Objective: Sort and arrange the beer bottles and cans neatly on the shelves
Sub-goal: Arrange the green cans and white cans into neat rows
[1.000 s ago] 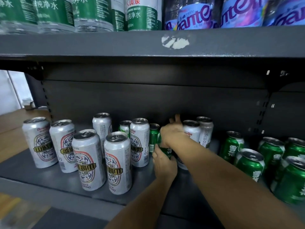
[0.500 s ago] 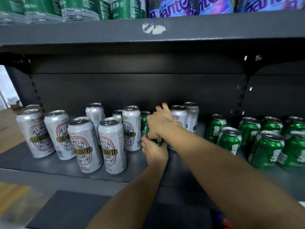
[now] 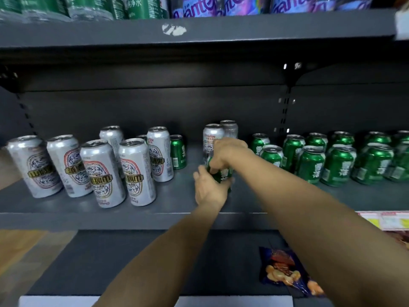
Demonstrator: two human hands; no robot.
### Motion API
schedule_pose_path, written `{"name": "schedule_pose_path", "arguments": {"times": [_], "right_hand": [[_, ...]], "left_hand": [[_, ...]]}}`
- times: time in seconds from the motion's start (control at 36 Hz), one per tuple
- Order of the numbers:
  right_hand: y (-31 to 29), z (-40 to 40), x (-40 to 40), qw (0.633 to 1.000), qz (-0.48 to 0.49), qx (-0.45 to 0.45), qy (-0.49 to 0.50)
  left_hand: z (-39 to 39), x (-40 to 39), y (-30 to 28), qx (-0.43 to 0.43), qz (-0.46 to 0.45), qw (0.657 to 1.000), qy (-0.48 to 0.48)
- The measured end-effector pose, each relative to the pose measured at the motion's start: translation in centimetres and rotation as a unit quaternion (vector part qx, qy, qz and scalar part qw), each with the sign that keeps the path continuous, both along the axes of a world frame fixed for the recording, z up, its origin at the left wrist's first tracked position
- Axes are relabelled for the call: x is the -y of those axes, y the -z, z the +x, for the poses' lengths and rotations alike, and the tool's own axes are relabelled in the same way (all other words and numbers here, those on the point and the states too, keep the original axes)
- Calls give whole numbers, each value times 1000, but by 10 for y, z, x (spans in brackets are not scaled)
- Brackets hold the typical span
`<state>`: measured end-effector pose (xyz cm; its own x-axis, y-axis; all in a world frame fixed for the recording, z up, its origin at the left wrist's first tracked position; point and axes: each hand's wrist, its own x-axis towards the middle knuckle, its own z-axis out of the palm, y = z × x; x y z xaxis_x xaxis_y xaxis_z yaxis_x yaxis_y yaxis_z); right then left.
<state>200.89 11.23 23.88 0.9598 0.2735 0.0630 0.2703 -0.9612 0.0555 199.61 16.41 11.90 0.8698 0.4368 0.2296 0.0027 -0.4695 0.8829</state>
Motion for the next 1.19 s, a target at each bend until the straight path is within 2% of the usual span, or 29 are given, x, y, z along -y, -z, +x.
{"name": "schedule_pose_path", "arguments": {"times": [0.17,0.28,0.36,0.5,0.61,0.69,0.86,0.97,1.19], "right_hand": [[7,1,35,998,9,-5,68],[17,7,49,996,19,-7,88],[21,11,51,996,17,-6,91],[17,18,42,996,-24,12,82],[12,24,30,989,84,101,68],[7,36,26,974,172,119,89],[-8,66,30,934,327,41,136],[-11,83,32,929,349,-11,121],[4,138,26,889,429,-88,132]], "left_hand": [[6,31,7,-9,-36,994,100],[10,40,17,-12,-41,991,128],[14,38,20,-10,-42,992,122],[19,17,17,23,-44,997,51],[27,-9,8,30,-24,999,-1],[36,-25,0,34,-34,999,-9],[55,-40,-13,13,-40,999,-2],[72,-39,-12,14,-63,998,26],[109,-29,-9,23,-117,992,51]]}}
